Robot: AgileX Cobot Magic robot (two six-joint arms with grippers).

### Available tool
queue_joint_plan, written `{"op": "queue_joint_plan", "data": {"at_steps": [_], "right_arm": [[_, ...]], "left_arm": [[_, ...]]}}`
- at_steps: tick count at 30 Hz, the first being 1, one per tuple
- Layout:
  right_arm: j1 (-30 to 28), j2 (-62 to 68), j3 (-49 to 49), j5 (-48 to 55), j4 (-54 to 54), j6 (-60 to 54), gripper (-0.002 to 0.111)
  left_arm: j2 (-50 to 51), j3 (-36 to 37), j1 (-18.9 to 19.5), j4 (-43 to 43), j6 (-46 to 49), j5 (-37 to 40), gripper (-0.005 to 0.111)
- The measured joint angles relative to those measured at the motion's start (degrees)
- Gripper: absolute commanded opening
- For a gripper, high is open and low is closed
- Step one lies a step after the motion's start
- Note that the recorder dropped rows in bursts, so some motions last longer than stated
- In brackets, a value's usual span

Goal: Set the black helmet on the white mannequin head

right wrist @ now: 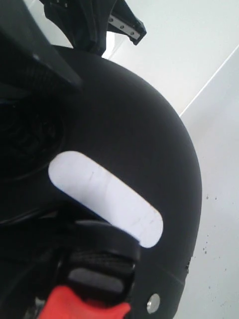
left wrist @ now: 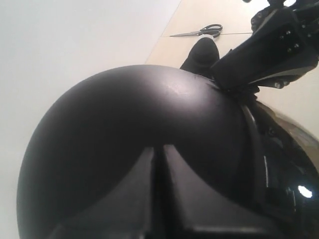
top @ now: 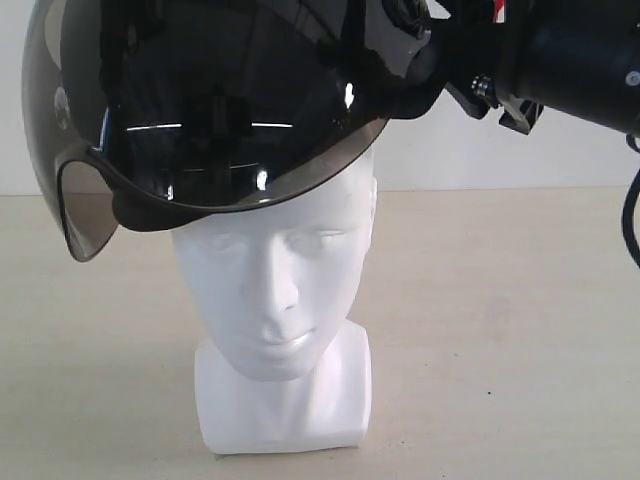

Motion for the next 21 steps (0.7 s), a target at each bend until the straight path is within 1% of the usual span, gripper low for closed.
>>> {"op": "queue_joint_plan", "data": {"at_steps": [7, 8, 9, 11, 13, 16, 21], "right_arm": [[-0.39, -0.57, -0.35, 2.25, -4.12, 3.86, 0.011], [-0.48, -0.57, -0.35, 3.25, -5.12, 3.88, 0.011], [-0.48, -0.44, -0.23, 5.4, -8.48, 2.75, 0.011], [-0.38, 0.33, 0.33, 7.1, -9.69, 2.75, 0.011], [-0.63, 0.33, 0.33, 10.57, -11.72, 2.01, 0.011], [-0.18, 1.74, 1.62, 12.7, -17.29, 1.17, 0.011], [-0.03, 0.75, 1.74, 15.37, -20.01, 1.17, 0.011]], "left_arm": [[0.31, 0.0, 0.0, -0.85, 0.0, 1.37, 0.004], [0.39, 0.36, 0.0, -0.93, 0.0, 1.98, 0.004], [0.53, 0.77, 0.0, -0.98, 0.0, 2.77, 0.004], [0.9, 2.11, -0.12, -1.23, 0.0, 4.06, 0.004], [1.01, 3.39, -0.12, -1.23, 0.0, 4.32, 0.004], [1.23, 4.95, -0.12, -1.65, 0.0, 4.42, 0.004], [1.23, 5.65, -0.12, -2.73, 0.24, 4.08, 0.004]]}}
